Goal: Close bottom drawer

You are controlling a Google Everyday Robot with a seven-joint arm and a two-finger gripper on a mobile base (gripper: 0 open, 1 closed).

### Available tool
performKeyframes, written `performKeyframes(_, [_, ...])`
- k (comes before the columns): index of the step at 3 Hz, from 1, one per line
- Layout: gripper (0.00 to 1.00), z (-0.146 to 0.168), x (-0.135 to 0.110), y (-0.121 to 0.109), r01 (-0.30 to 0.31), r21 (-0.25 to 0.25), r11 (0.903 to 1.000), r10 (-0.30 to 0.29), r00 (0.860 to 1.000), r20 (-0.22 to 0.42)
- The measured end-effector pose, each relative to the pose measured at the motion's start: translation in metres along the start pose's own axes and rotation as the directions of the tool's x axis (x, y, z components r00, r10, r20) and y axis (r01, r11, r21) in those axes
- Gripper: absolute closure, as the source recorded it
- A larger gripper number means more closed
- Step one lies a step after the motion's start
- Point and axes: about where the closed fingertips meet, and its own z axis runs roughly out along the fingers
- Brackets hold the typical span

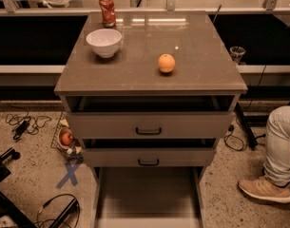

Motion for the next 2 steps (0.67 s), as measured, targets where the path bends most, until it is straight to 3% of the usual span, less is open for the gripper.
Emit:
performKeyframes(1, [0.47, 0.030, 0.009, 0.005, 0.012, -0.047, 0.9988, -0.012, 1.000, -0.003])
performKeyframes(2, [0.71, 0.061, 0.000, -0.005, 0.041, -0.085, 0.9956, -0.040, 0.999, 0.015])
